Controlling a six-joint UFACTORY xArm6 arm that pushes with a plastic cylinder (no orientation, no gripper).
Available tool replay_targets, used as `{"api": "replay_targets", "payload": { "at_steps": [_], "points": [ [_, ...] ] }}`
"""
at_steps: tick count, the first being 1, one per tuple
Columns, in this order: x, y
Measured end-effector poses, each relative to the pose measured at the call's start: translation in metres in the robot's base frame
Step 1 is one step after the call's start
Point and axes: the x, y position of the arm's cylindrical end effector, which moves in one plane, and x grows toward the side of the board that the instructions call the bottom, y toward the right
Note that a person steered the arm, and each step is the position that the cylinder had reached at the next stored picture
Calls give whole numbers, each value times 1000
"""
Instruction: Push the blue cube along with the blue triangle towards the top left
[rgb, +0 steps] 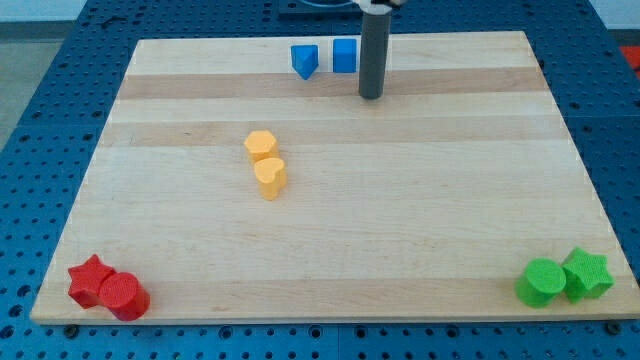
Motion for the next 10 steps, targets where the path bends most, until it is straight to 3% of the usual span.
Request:
{"api": "replay_targets", "payload": {
  "at_steps": [3, 4, 7, 8, 10],
  "points": [
    [-36, 4],
    [-55, -21],
    [-55, -112],
    [-55, -62],
    [-66, -18]
  ]
}}
